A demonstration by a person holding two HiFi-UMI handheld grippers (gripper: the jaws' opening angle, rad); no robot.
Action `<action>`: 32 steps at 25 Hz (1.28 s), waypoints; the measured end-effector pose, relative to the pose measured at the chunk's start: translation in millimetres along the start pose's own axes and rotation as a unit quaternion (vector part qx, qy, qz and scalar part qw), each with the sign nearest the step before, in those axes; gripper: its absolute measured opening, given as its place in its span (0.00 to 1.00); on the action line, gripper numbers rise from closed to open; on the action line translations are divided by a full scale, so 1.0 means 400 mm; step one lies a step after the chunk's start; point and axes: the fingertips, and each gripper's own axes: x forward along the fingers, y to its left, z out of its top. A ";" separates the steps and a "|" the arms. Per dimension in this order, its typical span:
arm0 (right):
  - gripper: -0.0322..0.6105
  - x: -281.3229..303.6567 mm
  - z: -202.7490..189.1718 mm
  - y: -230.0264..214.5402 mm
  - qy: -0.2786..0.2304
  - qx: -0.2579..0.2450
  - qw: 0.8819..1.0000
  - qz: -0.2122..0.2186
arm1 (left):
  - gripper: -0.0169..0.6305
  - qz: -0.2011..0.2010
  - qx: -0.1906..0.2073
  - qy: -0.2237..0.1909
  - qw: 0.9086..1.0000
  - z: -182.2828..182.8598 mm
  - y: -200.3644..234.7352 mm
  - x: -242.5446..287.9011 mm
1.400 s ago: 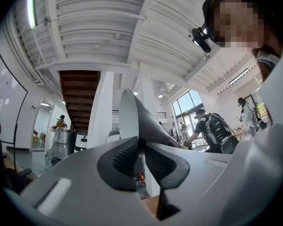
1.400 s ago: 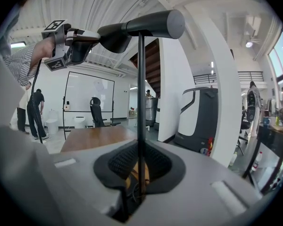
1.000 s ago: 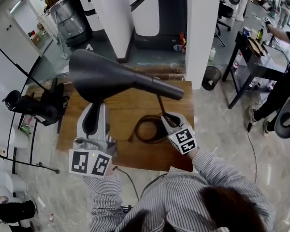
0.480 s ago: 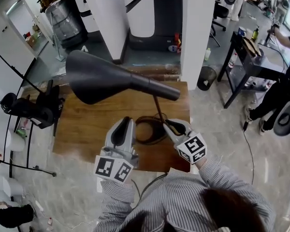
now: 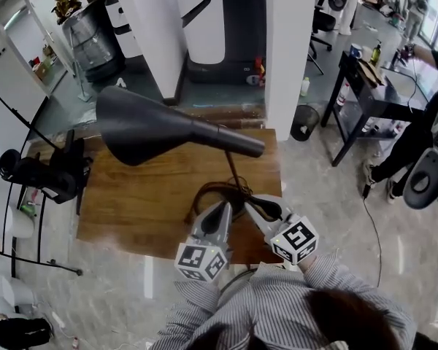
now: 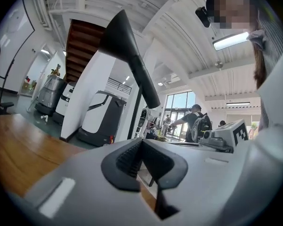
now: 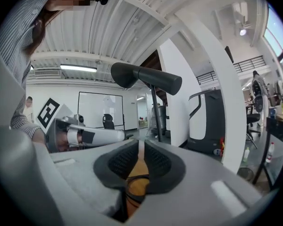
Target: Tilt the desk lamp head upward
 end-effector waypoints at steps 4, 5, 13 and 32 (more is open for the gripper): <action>0.05 -0.015 -0.006 0.001 0.000 0.020 1.000 -0.003 | 0.03 0.001 -0.018 0.010 1.000 -0.031 -0.004 -0.005; 0.05 -0.018 -0.004 0.002 0.000 0.018 1.000 -0.004 | 0.03 0.001 -0.022 0.011 1.000 -0.033 -0.005 -0.007; 0.05 -0.026 -0.003 0.018 0.010 -0.002 1.000 0.000 | 0.03 0.001 -0.026 0.021 0.999 -0.044 -0.028 -0.005; 0.05 -0.018 -0.024 0.013 0.025 -0.009 1.000 0.001 | 0.03 -0.003 -0.026 0.036 0.999 -0.062 -0.031 0.007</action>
